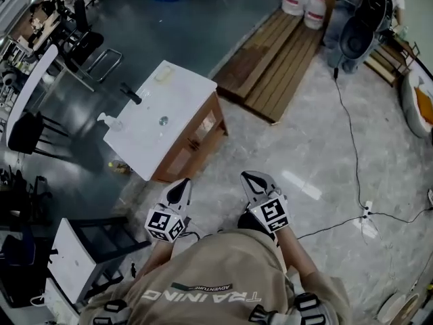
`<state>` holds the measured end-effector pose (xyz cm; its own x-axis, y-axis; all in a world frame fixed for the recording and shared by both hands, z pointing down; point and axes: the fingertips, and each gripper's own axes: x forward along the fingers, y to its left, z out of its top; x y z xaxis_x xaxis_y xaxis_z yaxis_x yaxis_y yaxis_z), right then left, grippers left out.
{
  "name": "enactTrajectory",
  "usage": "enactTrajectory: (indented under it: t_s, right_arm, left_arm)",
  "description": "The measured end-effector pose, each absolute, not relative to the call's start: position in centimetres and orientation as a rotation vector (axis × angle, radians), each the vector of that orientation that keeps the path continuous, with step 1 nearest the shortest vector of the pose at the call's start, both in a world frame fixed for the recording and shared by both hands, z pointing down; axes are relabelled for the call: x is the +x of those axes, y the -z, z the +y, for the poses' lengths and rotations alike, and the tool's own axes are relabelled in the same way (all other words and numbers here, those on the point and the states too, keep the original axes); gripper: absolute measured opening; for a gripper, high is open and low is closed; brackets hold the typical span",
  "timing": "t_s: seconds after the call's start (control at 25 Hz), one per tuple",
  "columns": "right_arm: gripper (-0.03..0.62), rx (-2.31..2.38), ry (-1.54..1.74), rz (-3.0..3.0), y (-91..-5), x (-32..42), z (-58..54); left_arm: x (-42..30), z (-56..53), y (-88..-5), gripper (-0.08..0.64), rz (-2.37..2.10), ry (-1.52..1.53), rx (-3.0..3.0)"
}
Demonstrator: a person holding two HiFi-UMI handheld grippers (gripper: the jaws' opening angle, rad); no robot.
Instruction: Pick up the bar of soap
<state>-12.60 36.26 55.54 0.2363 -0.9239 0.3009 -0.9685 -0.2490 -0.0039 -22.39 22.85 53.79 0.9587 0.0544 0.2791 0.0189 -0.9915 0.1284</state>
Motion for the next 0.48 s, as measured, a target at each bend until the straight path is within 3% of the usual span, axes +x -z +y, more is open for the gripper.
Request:
enactTrajectory:
  t_s: [0.48]
  right_arm:
    - [0.005, 2.261, -0.354, -1.947, -55.7, -6.5, 33.6]
  left_arm:
    - [-17.6, 22.4, -54.5, -0.005, -0.130, -0.410, 2.945]
